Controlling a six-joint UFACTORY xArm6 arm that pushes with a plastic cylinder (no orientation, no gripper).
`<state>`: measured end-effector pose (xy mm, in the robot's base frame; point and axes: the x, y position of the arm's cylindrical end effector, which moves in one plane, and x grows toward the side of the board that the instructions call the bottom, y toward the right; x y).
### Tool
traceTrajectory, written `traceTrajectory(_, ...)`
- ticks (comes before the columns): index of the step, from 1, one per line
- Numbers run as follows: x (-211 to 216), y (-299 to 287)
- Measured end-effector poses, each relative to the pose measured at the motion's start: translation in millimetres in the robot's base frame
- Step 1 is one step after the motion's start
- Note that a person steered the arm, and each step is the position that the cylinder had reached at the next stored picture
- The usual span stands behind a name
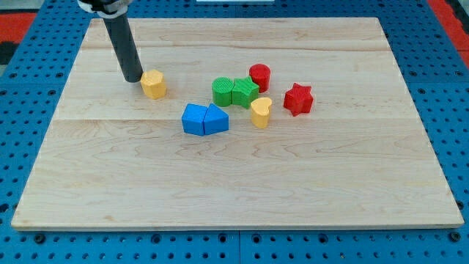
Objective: Move yellow hexagon down towards bottom
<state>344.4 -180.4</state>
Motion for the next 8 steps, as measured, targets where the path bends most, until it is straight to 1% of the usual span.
traceTrajectory(1, -3, -15)
traceTrajectory(2, -3, -14)
traceTrajectory(3, -4, 29)
traceTrajectory(4, -4, 53)
traceTrajectory(6, 37, 74)
traceTrajectory(7, 59, 67)
traceTrajectory(8, 65, 30)
